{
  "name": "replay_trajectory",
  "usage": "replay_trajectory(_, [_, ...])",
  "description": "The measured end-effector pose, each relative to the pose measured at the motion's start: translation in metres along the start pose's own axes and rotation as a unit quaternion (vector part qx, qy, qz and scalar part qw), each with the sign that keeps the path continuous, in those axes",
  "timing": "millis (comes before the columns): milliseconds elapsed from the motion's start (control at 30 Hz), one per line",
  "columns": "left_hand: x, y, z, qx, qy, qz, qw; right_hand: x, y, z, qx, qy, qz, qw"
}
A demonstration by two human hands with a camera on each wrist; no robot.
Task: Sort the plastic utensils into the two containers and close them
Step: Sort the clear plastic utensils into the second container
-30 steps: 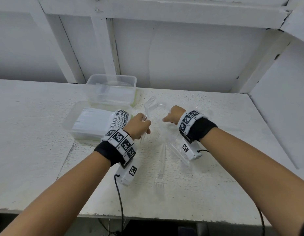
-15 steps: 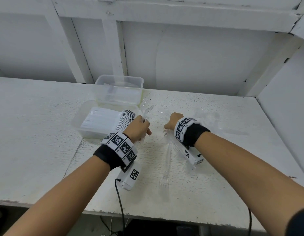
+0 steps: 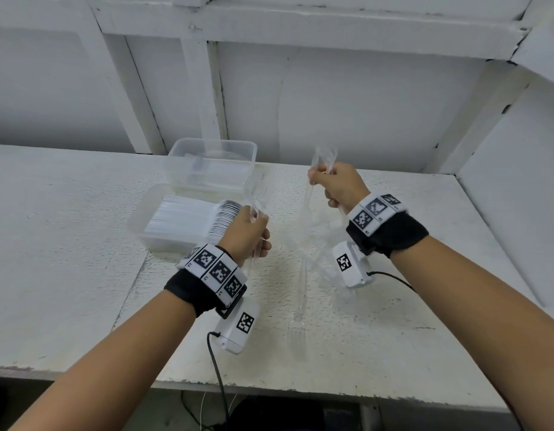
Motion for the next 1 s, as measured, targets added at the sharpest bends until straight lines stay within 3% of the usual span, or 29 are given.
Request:
replay_trajectory(133, [-0.007,-0.004,0.001,-0.008,0.011,-0.020,1.000,-0.028,-0.014,0.018,0.077,-0.075,-0.047,0.993])
replay_trajectory(267, [-0.015,-0.009,0.005,-0.038,0.008,-0.049,0.998,-0.050,-0.020,0.001,0.236,-0.062,-0.111,0.964])
replay_trajectory(433, [-0.024,-0.014,0.008,-0.037,0.011,-0.080,0.996,-0.060,0.007,-0.028,0.365,-0.025,-0.087,0.926])
replay_trajectory(633, [-0.034,-0.019,0.005,-0.057,0.054,-0.094,0.992,-0.065,0.032,-0.050,0.407,0.004,-0.060,0.912])
replay_trajectory(833, [-0.040,-0.021,0.011,-0.027,0.057,-0.062,0.996,-0.068,0.042,-0.056,0.323,0.025,-0.076,0.943])
replay_trajectory(933, [-0.043,-0.026,0.012,0.003,0.055,-0.078,0.995,-0.071,0.035,-0.053,0.112,0.063,-0.097,0.987])
replay_trajectory(1000, [-0.044,-0.032,0.013,0.016,0.054,-0.087,0.995,-0.072,0.032,-0.044,-0.087,0.073,-0.078,0.990])
Point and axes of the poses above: each hand's wrist, its own x-axis towards the middle knuckle, its own y-axis out of the palm, z = x × y, the point moved 6 cm from there along x, towards the middle knuckle, and after that the axes turned 15 degrees about z, right-handed, at the moved point
